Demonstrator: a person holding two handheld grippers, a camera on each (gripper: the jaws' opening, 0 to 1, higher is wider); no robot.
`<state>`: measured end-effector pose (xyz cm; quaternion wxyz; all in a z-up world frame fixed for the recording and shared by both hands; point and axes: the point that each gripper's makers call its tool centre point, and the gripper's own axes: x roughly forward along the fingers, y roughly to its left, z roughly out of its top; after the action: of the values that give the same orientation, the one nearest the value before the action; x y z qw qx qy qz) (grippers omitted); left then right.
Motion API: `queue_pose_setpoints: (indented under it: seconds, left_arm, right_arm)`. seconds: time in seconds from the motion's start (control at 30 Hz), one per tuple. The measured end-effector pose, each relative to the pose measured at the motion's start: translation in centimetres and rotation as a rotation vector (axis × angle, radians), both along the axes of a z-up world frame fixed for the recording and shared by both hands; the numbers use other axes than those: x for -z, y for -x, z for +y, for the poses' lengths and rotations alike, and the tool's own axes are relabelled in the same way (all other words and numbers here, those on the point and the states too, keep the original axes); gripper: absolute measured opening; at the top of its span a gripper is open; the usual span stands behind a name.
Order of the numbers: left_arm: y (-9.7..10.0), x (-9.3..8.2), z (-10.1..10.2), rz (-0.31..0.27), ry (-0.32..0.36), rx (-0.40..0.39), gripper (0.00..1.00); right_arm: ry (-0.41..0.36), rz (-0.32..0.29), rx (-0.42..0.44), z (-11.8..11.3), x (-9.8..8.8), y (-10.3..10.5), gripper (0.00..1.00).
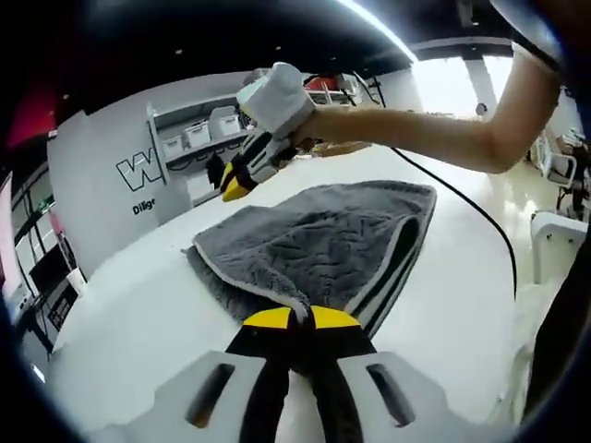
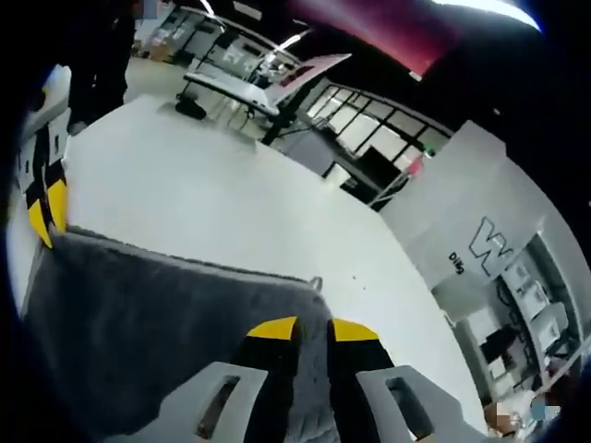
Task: Open the folded towel by lifting each exposed corner and separating the folded layers until the towel lies flat within the target outline without major curled edges
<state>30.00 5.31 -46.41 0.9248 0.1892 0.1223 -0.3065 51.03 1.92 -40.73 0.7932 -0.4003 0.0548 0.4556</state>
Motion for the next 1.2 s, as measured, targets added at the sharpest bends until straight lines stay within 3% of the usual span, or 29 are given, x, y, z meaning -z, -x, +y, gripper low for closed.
queue_pose_setpoints:
  seconds: [0.27, 0.37, 0.53, 0.67, 0.93, 1.13, 1.2]
  left_arm:
    - [0.2, -0.7, -0.8, -0.072, -0.07, 0.087, 0.04]
    - [0.7, -0.5, -1.6, -0.122, -0.203, 0.168, 0.04]
    - [1.0, -0.5, -2.5, -0.125, -0.199, 0.2, 0.04]
    - [1.0, 0.1, -2.7, -0.138, -0.3, 0.227, 0.04]
    - [0.9, 0.1, -2.8, -0.122, -0.283, 0.227, 0.04]
    - [0.9, 0.4, -2.9, -0.108, -0.261, 0.225, 0.04]
    - [0.8, 0.6, -2.9, -0.1, -0.24, 0.221, 0.04]
  right_arm:
    - [0.068, 0.0, -0.026, 1.1, 1.3, -1.1, 0.09]
    - [0.089, 0.006, -0.018, 1.2, 1.9, -1.8, 0.09]
    - [0.102, 0.014, -0.005, 1.5, 2.3, -2.5, 0.11]
    - [0.12, 0.025, -0.023, 2.3, 2.4, -2.8, 0.11]
    - [0.162, 0.058, -0.056, 3.4, 3.3, -4.2, 0.12]
    - [0.174, 0.108, -0.074, 3.6, 4.5, -5.4, 0.14]
    - [0.161, 0.152, -0.077, 3.9, 4.9, -6.0, 0.15]
